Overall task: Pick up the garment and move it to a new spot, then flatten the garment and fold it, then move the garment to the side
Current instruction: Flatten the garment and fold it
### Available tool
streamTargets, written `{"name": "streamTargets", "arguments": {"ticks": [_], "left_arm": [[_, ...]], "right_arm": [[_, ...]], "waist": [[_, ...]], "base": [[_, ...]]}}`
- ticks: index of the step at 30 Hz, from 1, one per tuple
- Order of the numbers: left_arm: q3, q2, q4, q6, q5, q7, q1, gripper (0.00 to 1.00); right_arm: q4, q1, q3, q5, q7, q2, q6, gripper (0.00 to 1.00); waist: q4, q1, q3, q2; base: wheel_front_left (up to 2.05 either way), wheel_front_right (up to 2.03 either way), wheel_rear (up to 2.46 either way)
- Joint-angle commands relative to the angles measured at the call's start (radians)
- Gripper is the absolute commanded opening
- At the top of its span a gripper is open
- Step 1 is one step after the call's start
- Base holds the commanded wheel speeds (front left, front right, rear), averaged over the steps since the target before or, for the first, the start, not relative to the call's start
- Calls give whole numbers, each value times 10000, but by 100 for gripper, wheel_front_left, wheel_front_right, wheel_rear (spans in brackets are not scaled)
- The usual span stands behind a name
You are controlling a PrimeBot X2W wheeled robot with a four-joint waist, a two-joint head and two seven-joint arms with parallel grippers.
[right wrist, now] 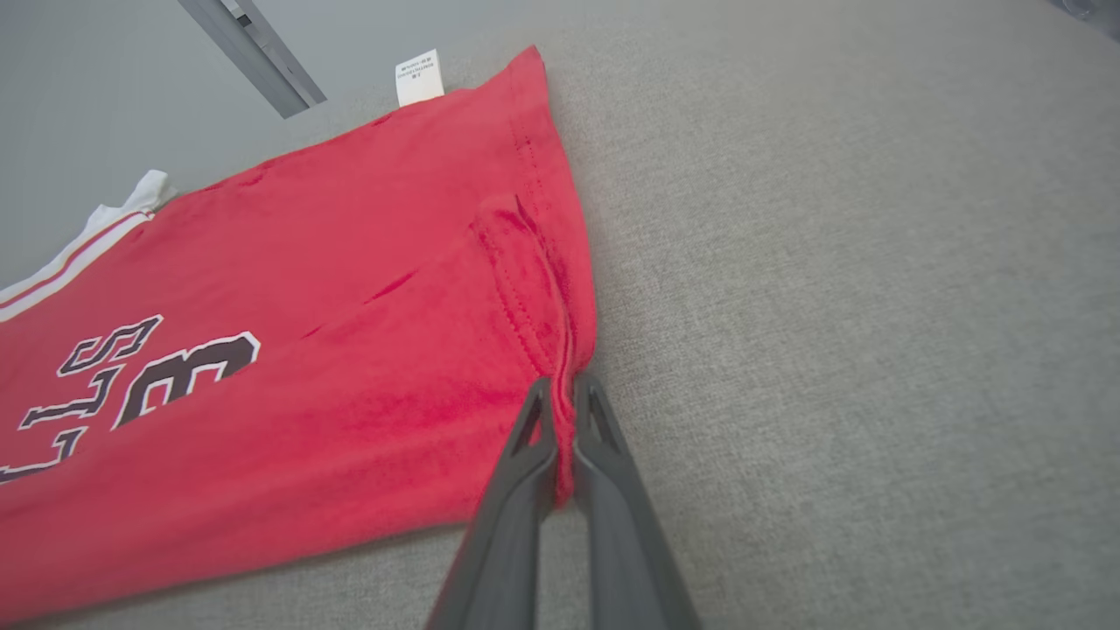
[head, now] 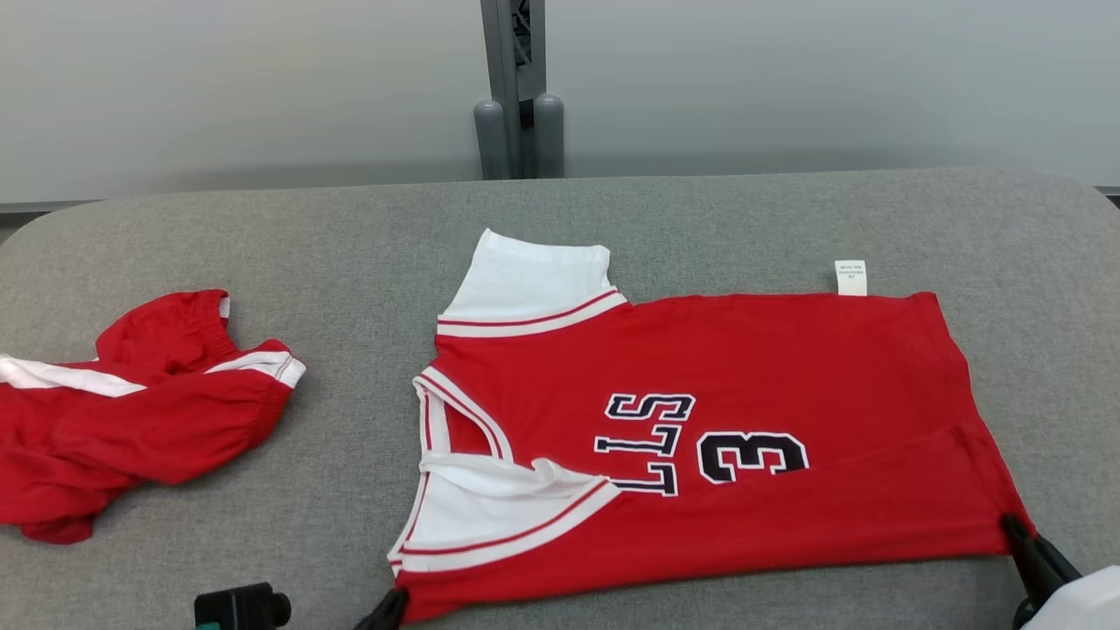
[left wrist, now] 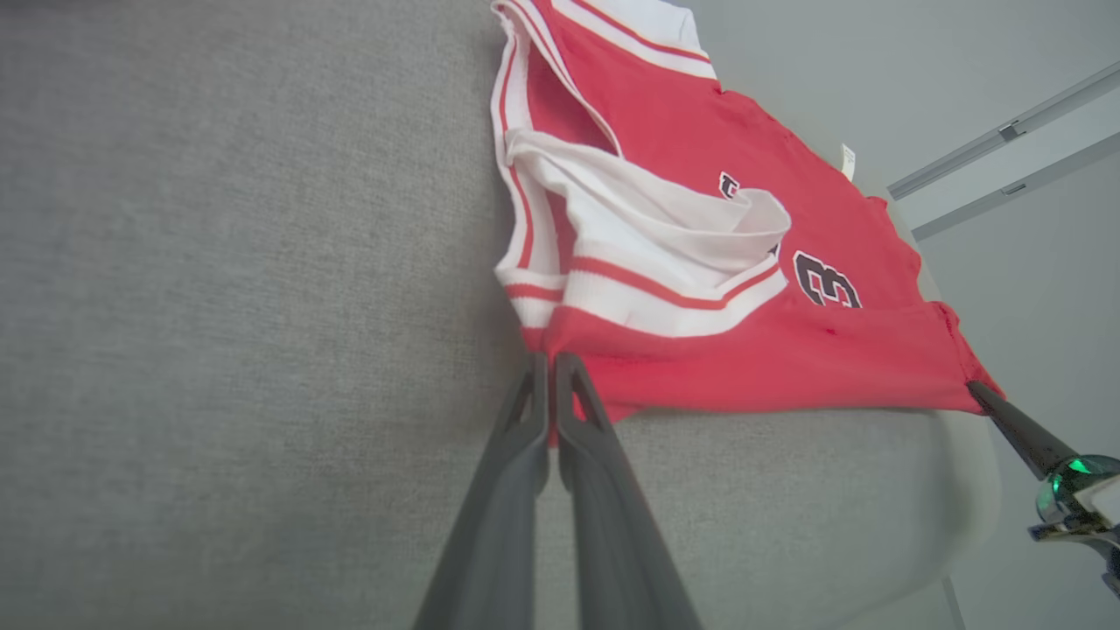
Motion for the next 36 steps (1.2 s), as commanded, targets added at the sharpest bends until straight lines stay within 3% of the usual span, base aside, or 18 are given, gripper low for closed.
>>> {"name": "streamTargets", "arguments": {"ticks": [1, 9, 10, 11, 12, 13, 14, 23, 28, 36], "left_arm": [[-82, 141, -217, 178, -83, 254, 235, 0], [-353, 66, -337, 659, -26, 622, 474, 0], [-366, 24, -305, 712, -43, 627, 462, 0], [-373, -27, -284, 722, -60, 627, 457, 24], [-386, -69, -272, 726, -63, 611, 451, 47], [-402, -94, -258, 753, -72, 619, 457, 84], [-372, -138, -269, 787, -87, 566, 461, 100], [431, 130, -811, 1063, 181, -1, -140, 100], [643, 191, -208, 584, 328, 146, -2239, 100], [133, 551, 2020, -301, 543, 1999, -6226, 100]], "right_arm": [[-321, 341, -251, -195, 244, 58, -11, 0], [-1222, 1105, -1237, -1184, 1238, 741, -9, 0], [-1271, 1163, -1336, -1301, 1335, 814, -9, 12], [-1319, 1213, -1433, -1453, 1417, 859, -11, 37], [-1386, 1261, -1532, -1576, 1487, 928, -9, 87], [-1472, 1297, -1645, -1717, 1509, 1006, -9, 100], [-1570, 1331, -1756, -1838, 1495, 1068, -9, 100], [-3063, 1072, -2192, -3172, 817, 1392, -7, 100], [-3640, 560, -1604, -3567, 269, 1762, -7, 100], [-3306, -487, -820, -3606, -183, 1938, -7, 100]], "waist": [[-13, 0, -67, -1], [-8, 0, -312, -1], [-5, 0, -333, -1], [-1, 0, -351, -1], [1, 0, -365, -1], [-1, 0, -375, -1], [-1, 0, -378, -1], [-189, 0, -100, -1], [-428, 0, 467, -1], [-937, 0, 1619, -1]], "base": [[0, 0, 0], [0, 0, 0], [0, 0, 0], [0, 0, 0], [0, 0, 0], [0, 0, 0], [0, 0, 0], [0, 0, 0], [0, 0, 0], [0, 0, 0]]}}
